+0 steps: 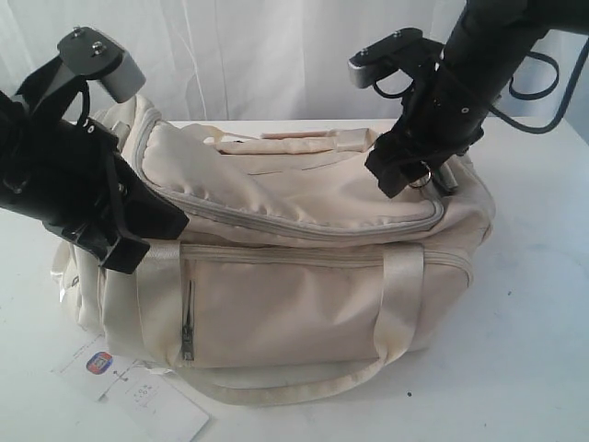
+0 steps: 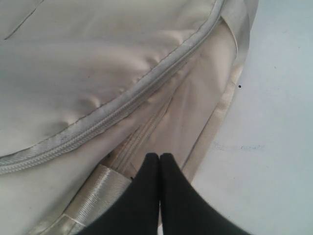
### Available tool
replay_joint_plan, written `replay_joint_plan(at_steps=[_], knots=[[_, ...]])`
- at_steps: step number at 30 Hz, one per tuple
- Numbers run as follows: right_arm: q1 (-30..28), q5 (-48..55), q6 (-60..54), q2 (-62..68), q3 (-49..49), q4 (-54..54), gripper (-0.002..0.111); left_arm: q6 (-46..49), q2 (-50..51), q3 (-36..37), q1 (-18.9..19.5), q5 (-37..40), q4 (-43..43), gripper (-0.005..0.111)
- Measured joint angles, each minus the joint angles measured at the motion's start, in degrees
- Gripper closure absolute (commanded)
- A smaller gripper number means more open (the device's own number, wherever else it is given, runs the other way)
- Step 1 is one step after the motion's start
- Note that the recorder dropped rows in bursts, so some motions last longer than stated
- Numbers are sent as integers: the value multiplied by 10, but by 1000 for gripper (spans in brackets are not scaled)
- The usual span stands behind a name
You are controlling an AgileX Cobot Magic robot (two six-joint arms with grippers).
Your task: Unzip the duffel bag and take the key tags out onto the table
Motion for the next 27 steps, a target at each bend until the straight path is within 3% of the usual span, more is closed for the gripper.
replay_joint_plan(at_steps=[4,13,19,27], knots=[[0,16,15,1,0,0,70,0,0,0,0,0,0,107],[0,24,41,1,0,-8,84,0,0,0,0,0,0,107],[0,29,51,-5,0,-12,107,0,0,0,0,0,0,107],[0,28,73,-56,0,-11,108,0,0,0,0,0,0,107]])
